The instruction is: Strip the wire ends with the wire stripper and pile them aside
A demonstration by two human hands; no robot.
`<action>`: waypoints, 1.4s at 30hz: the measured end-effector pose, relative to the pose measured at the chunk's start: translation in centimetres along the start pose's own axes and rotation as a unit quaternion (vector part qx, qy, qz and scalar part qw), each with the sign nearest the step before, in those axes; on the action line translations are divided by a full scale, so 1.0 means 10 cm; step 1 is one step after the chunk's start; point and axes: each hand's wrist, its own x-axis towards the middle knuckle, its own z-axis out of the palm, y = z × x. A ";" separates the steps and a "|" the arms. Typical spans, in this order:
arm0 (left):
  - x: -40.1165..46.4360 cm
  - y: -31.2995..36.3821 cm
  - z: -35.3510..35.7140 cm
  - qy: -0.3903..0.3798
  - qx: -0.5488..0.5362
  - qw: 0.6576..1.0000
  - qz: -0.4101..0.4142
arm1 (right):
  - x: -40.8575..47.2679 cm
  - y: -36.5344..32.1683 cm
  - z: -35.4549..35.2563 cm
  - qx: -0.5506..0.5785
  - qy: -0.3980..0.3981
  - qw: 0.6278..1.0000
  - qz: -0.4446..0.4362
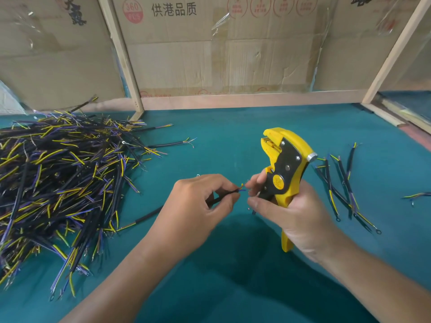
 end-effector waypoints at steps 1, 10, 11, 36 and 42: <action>0.00 0.01 0.01 -0.003 0.000 1.000 -0.002 | 0.00 0.01 0.00 -0.011 0.006 1.000 0.002; 0.05 -0.05 -0.11 0.087 0.014 0.996 -0.023 | 0.05 -0.06 -0.08 0.147 -0.048 0.978 0.140; 0.06 -0.05 -0.13 0.105 0.009 0.994 -0.025 | 0.05 -0.09 -0.09 0.200 -0.092 0.956 0.193; 0.01 0.00 0.00 0.162 -0.124 0.975 -0.092 | -0.06 -0.14 0.02 0.260 -0.228 0.912 0.219; 0.01 -0.01 -0.01 0.156 -0.160 0.969 -0.104 | -0.05 -0.12 0.00 0.270 -0.243 0.907 0.214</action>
